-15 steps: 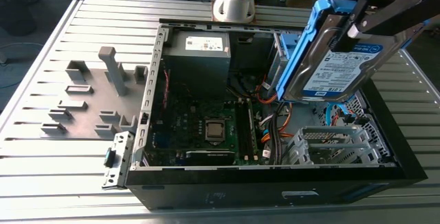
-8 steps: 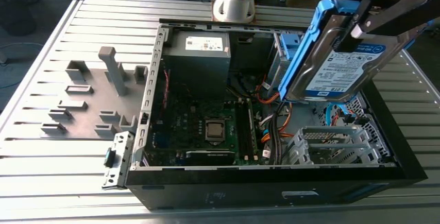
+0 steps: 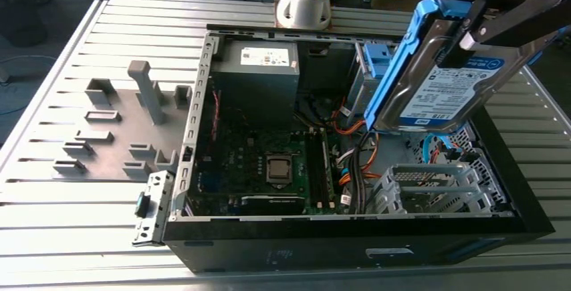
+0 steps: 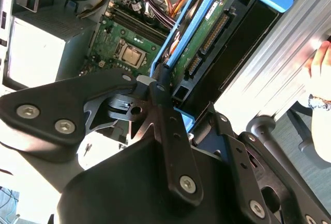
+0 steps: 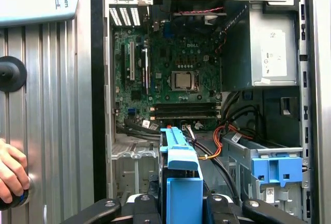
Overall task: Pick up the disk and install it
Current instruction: 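Pick up the disk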
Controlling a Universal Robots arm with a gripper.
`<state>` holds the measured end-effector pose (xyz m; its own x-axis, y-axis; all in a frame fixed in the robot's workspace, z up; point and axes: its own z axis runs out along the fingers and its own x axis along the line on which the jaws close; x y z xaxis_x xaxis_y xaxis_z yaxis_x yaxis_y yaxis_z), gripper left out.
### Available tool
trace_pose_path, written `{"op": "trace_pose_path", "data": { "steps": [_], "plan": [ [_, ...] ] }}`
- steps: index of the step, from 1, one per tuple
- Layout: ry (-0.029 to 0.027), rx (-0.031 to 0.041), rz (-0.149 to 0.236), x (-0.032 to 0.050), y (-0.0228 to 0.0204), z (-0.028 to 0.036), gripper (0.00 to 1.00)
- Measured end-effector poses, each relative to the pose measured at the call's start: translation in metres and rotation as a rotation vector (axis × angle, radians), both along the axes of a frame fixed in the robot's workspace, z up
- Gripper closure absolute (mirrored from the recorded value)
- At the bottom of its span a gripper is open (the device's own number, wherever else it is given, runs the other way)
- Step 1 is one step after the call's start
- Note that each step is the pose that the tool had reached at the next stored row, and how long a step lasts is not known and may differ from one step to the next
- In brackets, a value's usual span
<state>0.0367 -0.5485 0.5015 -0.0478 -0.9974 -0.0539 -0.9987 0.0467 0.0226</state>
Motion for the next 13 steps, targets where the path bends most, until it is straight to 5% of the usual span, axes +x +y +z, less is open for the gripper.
{"op": "trace_pose_path", "data": {
  "steps": [13],
  "plan": [
    [0.0000,-0.0001,0.000,0.0063,0.0000,0.0000,0.64]
  ]
}}
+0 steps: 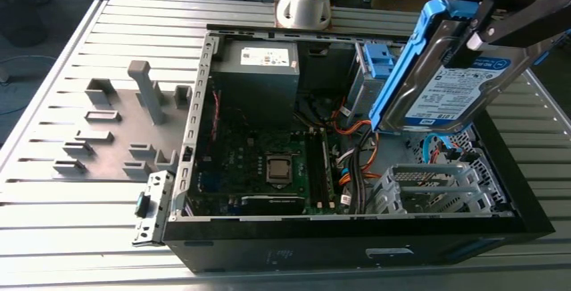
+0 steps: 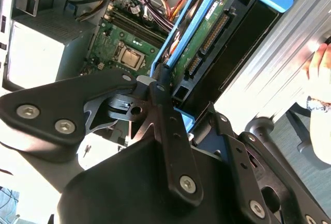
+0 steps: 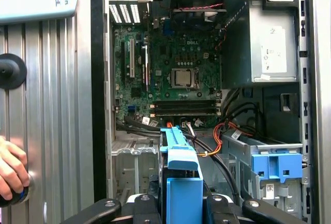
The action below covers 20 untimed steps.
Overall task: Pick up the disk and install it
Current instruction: 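Pick up the disk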
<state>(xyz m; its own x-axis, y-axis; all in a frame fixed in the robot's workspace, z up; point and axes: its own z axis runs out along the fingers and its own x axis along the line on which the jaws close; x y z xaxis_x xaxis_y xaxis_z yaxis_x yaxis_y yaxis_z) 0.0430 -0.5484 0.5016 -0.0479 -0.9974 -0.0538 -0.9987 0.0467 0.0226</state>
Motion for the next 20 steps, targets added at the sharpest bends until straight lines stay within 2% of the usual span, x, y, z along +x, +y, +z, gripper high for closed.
{"op": "trace_pose_path", "data": {
  "steps": [20],
  "plan": [
    [0.0000,0.0000,0.000,0.0089,0.0000,0.0000,0.64]
  ]
}}
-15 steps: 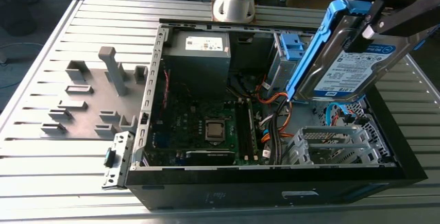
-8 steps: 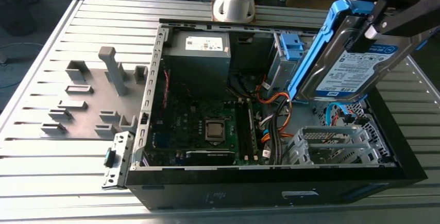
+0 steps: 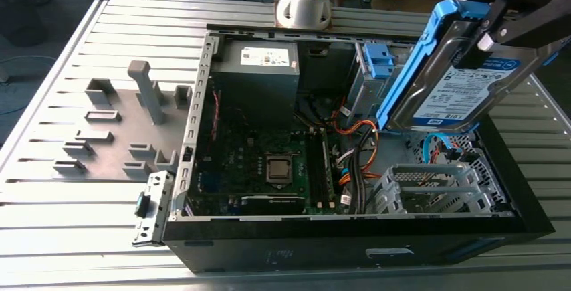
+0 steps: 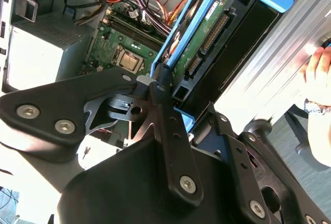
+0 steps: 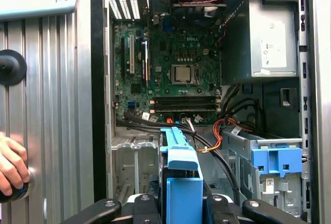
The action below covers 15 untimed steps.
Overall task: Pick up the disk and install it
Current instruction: 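Pick up the disk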
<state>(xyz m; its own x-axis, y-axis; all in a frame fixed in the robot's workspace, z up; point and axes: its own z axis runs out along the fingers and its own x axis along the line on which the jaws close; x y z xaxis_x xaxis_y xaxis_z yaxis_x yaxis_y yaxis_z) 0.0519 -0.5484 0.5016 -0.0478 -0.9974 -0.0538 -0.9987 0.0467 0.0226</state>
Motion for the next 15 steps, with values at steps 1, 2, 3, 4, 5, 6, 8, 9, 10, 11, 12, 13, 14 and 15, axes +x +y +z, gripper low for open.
{"op": "trace_pose_path", "data": {
  "steps": [1,2,3,4,5,6,8,9,10,11,12,13,14,15],
  "plan": [
    [0.0000,0.0000,0.000,0.0004,0.0000,0.0000,0.64],
    [0.0000,0.0001,0.000,0.0009,0.0000,0.0000,0.64],
    [0.0000,0.0001,0.000,0.0013,0.0000,0.0000,0.64],
    [0.0000,0.0000,0.000,0.0018,0.0000,0.0000,0.64],
    [0.0000,0.0000,0.000,0.0022,0.0000,0.0000,0.64],
    [0.0000,0.0001,0.000,0.0027,0.0000,0.0000,0.64],
    [0.0000,0.0000,0.000,0.0036,0.0000,0.0000,0.64],
    [0.0000,0.0000,0.000,0.0041,0.0000,0.0000,0.64],
    [0.0000,0.0000,0.000,0.0045,0.0000,0.0000,0.64],
    [0.0000,0.0000,0.000,0.0050,0.0000,0.0000,0.64],
    [0.0000,0.0000,0.000,0.0054,0.0000,0.0000,0.64],
    [0.0000,0.0001,0.000,0.0057,0.0000,0.0000,0.64],
    [0.0000,0.0000,0.000,0.0060,0.0000,0.0000,0.64],
    [0.0000,0.0000,0.000,0.0064,0.0000,0.0000,0.64]
  ]
}}
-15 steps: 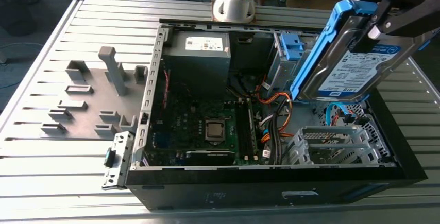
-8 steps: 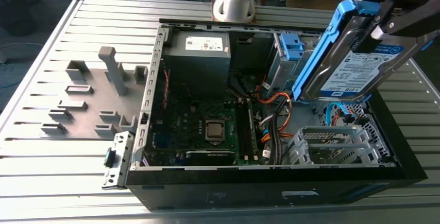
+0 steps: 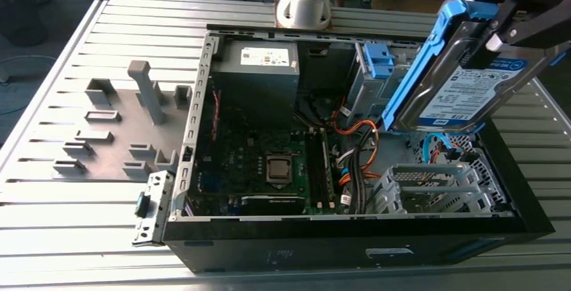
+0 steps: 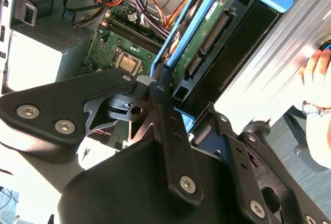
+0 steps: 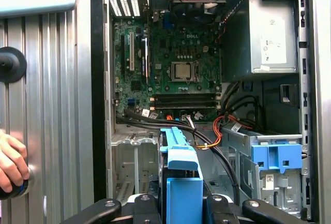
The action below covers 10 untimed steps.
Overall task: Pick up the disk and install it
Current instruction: 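Pick up the disk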
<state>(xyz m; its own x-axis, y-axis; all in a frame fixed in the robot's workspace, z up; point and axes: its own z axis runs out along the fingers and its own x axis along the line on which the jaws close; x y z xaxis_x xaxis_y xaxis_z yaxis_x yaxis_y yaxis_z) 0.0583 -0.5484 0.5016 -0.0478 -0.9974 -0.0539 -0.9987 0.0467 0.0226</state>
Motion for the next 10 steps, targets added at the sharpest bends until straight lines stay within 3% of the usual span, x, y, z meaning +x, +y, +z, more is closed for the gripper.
{"op": "trace_pose_path", "data": {
  "steps": [10],
  "plan": [
    [0.0000,0.0000,0.000,0.0038,0.0000,0.0000,0.64]
  ]
}}
